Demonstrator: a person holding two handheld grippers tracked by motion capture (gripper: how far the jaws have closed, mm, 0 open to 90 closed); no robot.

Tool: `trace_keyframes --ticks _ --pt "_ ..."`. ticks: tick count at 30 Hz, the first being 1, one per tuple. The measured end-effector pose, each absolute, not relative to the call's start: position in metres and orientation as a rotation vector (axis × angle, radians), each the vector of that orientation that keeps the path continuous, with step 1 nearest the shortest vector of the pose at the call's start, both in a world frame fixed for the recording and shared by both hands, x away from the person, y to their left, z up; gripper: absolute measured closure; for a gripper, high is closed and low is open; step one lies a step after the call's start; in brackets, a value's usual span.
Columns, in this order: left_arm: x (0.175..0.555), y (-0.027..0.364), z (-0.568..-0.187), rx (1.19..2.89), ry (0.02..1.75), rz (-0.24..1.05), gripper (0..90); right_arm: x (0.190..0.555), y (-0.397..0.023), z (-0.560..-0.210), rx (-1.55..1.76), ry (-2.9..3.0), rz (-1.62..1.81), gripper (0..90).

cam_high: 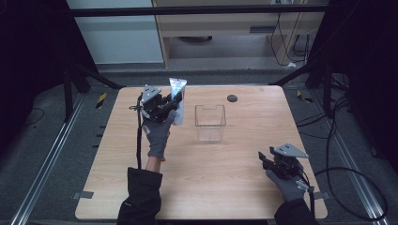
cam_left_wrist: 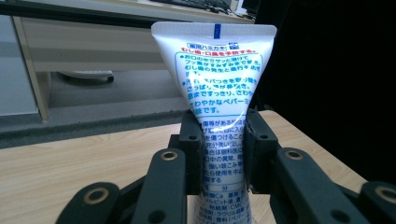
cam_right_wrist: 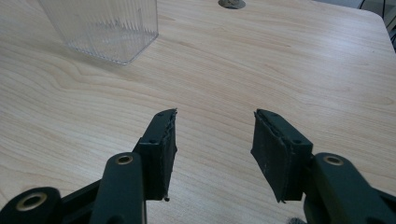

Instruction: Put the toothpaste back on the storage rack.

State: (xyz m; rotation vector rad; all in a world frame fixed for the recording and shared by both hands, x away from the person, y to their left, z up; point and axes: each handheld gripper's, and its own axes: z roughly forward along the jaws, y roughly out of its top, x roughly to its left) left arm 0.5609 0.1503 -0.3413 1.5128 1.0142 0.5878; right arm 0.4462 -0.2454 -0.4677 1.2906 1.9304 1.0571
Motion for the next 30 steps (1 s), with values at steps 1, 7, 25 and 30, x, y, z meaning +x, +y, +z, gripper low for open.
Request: trace_keyframes --ticks 1,7,25,30 --pt "0.562 0.149 -0.341 1.509 1.012 0.588 72.1 0.446 -0.246 -0.468 1.29 1.93 1.057 49.3" --pt "0.569 0.142 -0.337 1.508 1.005 0.598 72.1 0.446 -0.246 -0.467 1.29 1.926 1.064 49.2" --pt "0.583 0.114 -0.33 1.484 0.965 0.589 72.1 0.447 -0.246 -0.467 1.291 1.922 1.071 49.3" --pt "0.588 0.105 -0.334 1.489 0.961 0.578 72.1 0.447 -0.246 -0.467 1.294 1.922 1.072 49.3"
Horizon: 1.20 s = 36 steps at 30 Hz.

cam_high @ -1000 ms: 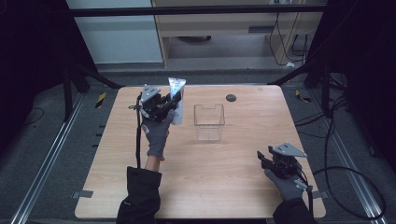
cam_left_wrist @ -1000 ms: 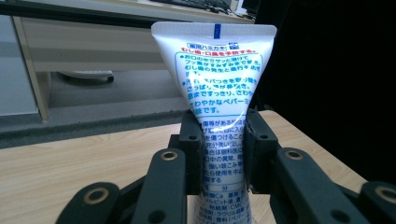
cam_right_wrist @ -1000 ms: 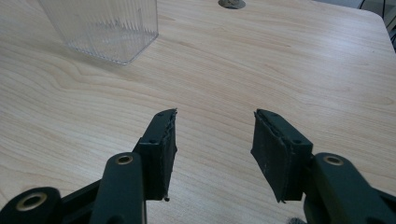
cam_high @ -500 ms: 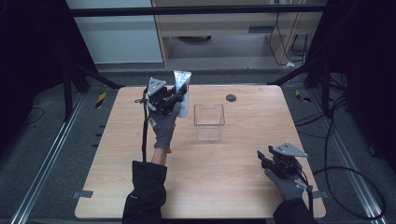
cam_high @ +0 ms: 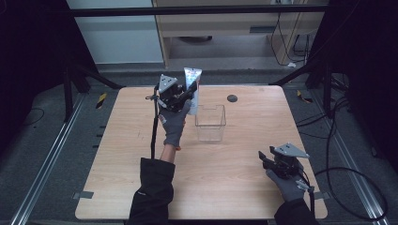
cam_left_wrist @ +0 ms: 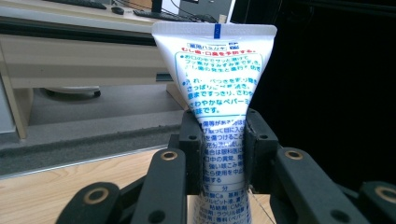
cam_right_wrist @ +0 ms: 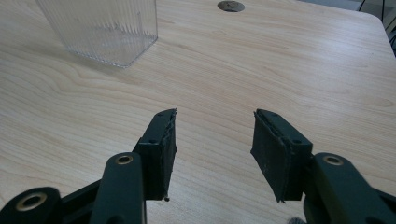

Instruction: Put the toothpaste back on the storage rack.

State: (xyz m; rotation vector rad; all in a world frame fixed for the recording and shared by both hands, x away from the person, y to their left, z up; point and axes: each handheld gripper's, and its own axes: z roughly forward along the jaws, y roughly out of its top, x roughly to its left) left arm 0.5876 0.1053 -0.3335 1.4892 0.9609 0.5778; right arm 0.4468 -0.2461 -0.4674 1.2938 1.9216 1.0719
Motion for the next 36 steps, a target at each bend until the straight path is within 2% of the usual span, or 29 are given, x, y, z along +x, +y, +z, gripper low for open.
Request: trace_keyframes --ticks 16,36 --pt "0.599 0.07 -0.348 1.556 0.918 0.559 72.1 0.447 -0.247 -0.468 1.298 1.924 1.074 49.4" --pt "0.61 0.06 -0.376 1.625 0.931 0.542 71.9 0.448 -0.247 -0.469 1.297 1.925 1.073 49.5"
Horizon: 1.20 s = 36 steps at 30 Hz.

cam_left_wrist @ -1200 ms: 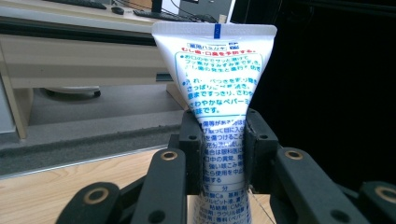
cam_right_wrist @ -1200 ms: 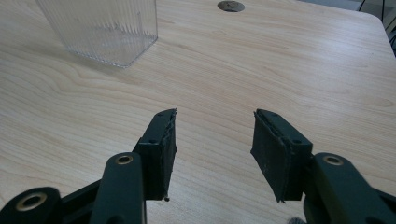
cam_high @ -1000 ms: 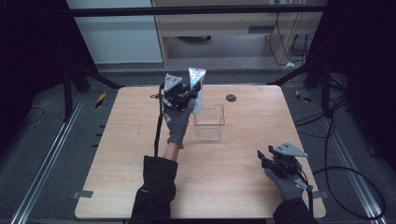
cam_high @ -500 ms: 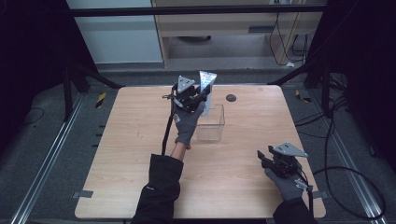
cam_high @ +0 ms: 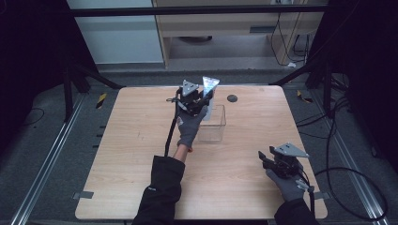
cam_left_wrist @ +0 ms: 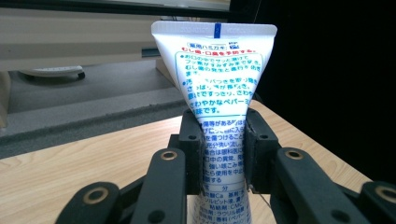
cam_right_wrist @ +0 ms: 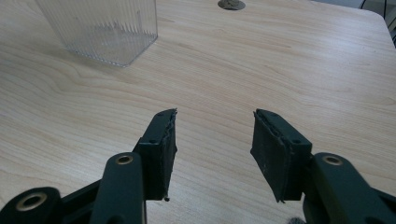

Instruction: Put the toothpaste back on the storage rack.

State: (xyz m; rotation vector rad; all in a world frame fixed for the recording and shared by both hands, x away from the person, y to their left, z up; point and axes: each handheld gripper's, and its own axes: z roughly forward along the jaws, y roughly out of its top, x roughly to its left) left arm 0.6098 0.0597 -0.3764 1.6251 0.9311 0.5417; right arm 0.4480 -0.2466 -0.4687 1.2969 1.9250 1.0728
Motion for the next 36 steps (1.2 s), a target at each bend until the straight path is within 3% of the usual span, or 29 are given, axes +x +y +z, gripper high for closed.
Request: trace_keyframes --ticks 36 --pt "0.604 0.067 -0.431 1.68 0.976 0.549 71.1 0.446 -0.246 -0.467 1.284 1.921 1.067 49.1"
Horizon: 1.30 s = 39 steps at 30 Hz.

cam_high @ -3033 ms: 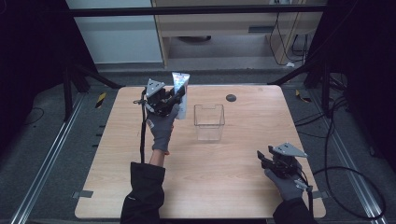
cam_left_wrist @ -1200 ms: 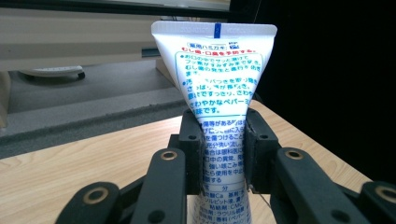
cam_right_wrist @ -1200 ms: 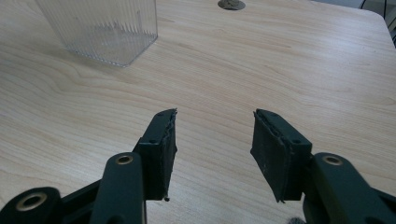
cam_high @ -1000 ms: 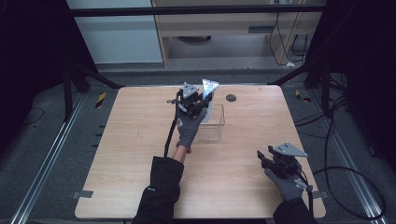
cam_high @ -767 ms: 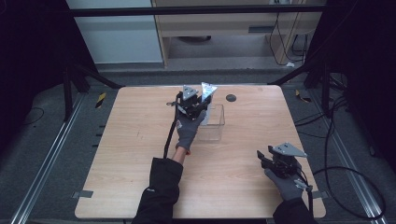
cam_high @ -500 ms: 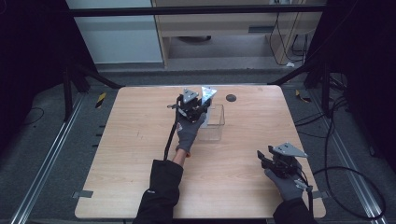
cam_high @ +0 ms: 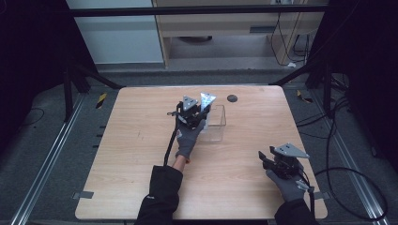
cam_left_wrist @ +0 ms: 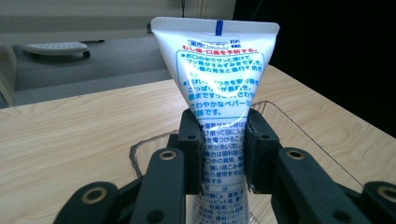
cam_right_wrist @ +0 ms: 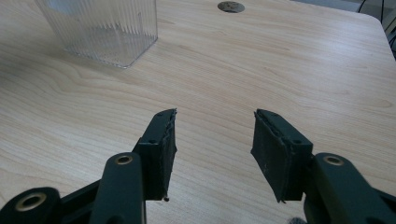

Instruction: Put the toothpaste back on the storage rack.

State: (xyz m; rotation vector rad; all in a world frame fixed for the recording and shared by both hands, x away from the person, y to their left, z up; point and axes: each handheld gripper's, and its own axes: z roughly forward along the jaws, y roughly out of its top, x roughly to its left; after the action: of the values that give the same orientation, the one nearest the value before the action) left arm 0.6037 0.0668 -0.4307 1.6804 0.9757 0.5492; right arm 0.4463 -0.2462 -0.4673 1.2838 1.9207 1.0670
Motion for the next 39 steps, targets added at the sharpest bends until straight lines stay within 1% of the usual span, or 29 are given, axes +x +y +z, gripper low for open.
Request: trace_keyframes --ticks 14,23,26,34,36,39 --pt "0.593 0.067 -0.434 1.73 0.942 0.595 70.7 0.446 -0.247 -0.467 1.287 1.923 1.064 48.4" --pt "0.592 0.065 -0.437 1.772 0.921 0.59 70.3 0.446 -0.247 -0.467 1.288 1.921 1.063 48.3" --pt "0.594 0.064 -0.441 1.793 0.918 0.547 70.1 0.446 -0.248 -0.466 1.289 1.919 1.066 48.3" --pt "0.593 0.064 -0.448 1.804 0.926 0.539 69.4 0.446 -0.248 -0.466 1.291 1.917 1.063 48.3" --pt "0.593 0.064 -0.448 1.799 0.924 0.515 68.3 0.446 -0.248 -0.466 1.293 1.917 1.063 48.2" --pt "0.591 0.065 -0.446 1.786 0.912 0.487 61.5 0.446 -0.248 -0.466 1.292 1.916 1.065 47.6"
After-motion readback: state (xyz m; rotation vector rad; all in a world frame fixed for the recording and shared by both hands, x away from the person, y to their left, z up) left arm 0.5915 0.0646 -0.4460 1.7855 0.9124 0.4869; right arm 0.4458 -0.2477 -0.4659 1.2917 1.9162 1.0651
